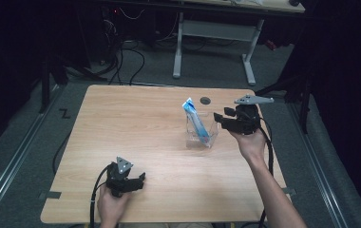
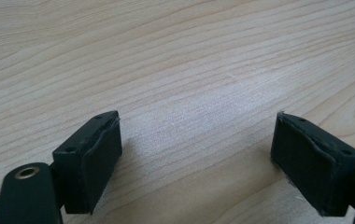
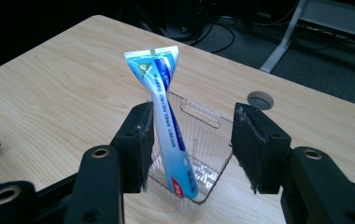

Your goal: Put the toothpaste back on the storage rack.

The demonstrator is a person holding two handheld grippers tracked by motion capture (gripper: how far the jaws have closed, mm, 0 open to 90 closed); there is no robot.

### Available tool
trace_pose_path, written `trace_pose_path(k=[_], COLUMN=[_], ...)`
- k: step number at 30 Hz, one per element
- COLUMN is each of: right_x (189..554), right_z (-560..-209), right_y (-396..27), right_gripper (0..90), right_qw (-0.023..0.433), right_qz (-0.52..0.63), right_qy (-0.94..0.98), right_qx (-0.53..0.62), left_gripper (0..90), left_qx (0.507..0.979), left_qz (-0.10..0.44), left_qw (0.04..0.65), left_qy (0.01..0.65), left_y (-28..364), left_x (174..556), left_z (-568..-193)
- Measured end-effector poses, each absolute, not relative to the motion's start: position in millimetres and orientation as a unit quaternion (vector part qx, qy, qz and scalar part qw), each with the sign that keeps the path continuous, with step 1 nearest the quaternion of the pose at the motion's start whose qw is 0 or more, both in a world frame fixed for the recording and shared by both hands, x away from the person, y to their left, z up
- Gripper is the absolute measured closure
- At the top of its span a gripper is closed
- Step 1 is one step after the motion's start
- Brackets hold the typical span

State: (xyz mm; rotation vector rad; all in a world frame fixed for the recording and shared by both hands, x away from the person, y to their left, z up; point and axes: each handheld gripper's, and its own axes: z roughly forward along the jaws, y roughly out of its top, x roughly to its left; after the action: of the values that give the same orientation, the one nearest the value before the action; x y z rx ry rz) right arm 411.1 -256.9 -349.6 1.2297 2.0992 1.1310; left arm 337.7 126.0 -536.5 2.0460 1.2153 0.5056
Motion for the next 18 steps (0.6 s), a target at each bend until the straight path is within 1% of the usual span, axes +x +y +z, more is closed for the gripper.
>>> trace_pose_path(k=[11, 18], right_x=[400, 392], right_z=[-345, -350], right_y=[-264, -278], right_gripper=[49.3, 49.6], right_qw=[0.228, 0.227], right_qz=[0.412, 0.415], right_qy=[0.764, 0.755], right_qx=[0.442, 0.454], left_gripper=[16.7, 16.7], left_qx=[0.789, 0.789], left_qz=[0.195, 0.195], left_qw=[0.347, 0.347], left_qy=[0.468, 0.468], left_y=[126, 126], left_x=[338, 338], left_z=[-536, -536])
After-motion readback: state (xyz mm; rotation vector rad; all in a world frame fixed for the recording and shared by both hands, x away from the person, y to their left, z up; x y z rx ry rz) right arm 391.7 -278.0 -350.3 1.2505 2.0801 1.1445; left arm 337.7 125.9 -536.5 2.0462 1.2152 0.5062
